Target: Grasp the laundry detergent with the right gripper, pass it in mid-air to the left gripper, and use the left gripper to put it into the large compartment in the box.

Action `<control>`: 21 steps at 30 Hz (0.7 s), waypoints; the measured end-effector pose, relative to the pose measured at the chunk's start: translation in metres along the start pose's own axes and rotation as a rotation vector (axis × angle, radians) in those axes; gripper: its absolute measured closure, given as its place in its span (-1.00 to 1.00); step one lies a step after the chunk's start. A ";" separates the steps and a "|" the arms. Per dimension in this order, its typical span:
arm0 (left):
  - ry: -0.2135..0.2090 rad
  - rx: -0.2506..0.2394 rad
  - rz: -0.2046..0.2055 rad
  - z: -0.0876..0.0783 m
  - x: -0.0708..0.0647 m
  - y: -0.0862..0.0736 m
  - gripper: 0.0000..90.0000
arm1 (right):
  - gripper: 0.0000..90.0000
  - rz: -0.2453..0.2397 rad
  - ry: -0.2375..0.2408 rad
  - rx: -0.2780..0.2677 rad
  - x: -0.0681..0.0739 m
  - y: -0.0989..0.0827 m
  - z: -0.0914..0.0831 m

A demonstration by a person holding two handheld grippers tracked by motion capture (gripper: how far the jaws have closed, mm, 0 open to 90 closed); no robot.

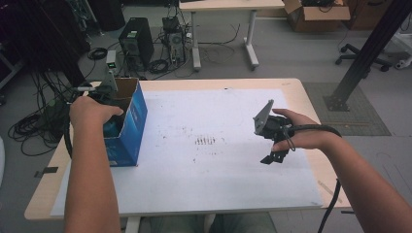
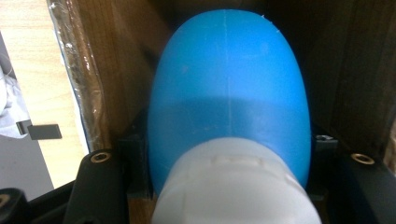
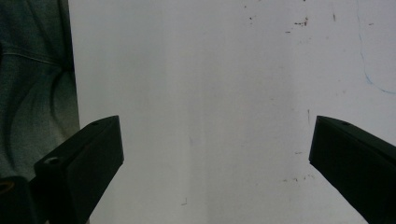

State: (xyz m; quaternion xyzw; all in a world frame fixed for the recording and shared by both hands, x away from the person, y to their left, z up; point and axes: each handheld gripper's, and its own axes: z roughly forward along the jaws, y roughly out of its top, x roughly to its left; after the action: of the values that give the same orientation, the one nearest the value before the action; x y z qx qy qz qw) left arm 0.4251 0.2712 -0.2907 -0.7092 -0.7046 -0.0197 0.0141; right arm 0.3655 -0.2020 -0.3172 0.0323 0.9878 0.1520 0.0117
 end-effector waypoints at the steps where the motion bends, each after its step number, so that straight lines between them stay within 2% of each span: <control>1: 0.001 0.000 0.001 0.000 0.000 0.000 -0.16 | -0.93 0.003 -0.001 -0.001 0.000 0.000 0.000; 18: 0.006 -0.015 -0.003 0.000 -0.002 -0.002 -0.17 | -0.93 0.007 0.001 -0.012 0.001 -0.007 0.001; 21: 0.013 -0.013 -0.004 0.001 -0.003 -0.002 -0.24 | -0.93 0.007 0.002 -0.015 0.001 -0.007 0.001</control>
State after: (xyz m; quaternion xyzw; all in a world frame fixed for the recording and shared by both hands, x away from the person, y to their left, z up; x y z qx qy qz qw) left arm 0.4227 0.2681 -0.2915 -0.7076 -0.7059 -0.0287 0.0140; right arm 0.3638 -0.2083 -0.3201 0.0357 0.9865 0.1593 0.0105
